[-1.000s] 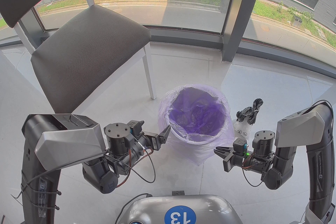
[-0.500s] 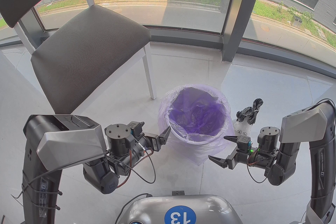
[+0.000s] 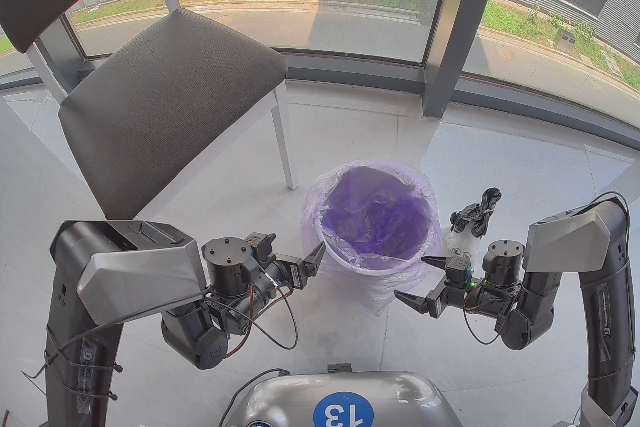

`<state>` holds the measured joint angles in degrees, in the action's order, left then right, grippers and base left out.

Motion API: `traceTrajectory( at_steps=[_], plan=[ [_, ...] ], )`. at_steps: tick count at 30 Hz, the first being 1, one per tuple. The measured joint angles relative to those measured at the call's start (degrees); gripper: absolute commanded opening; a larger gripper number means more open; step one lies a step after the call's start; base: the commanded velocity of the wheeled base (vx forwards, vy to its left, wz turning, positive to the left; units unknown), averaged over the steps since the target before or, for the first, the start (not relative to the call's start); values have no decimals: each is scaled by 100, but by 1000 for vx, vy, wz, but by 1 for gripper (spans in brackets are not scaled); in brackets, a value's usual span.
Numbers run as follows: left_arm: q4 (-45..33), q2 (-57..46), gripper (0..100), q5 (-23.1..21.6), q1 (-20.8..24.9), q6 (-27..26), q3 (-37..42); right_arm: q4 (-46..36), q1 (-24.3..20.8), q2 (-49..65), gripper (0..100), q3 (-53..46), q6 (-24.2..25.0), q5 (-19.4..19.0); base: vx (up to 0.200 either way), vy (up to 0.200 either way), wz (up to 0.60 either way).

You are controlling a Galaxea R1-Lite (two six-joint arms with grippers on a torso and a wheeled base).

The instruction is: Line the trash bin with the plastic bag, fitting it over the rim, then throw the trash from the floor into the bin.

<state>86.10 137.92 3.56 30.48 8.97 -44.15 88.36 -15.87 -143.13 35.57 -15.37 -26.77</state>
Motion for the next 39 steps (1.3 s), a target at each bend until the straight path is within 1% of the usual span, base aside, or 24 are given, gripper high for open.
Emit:
traceTrajectory(
  at_steps=[11,27,37,38,39],
  plan=[
    [4,15,100,2,0,-2,2,-105,33,-23,0,87,10,0,0,0,0],
    [4,66,100,2,2,-2,-13,-661,85,-406,0,795,16,-2,0,0,0],
    [1,105,100,2,2,-2,-44,-688,140,-485,0,902,-20,0,0,0,0],
    [1,105,100,2,0,-2,-44,-688,140,-485,100,902,-22,0,0,0,0],
    [1,107,100,2,-2,-2,-44,-688,138,-485,100,902,-22,0,0,0,0]
  ],
)
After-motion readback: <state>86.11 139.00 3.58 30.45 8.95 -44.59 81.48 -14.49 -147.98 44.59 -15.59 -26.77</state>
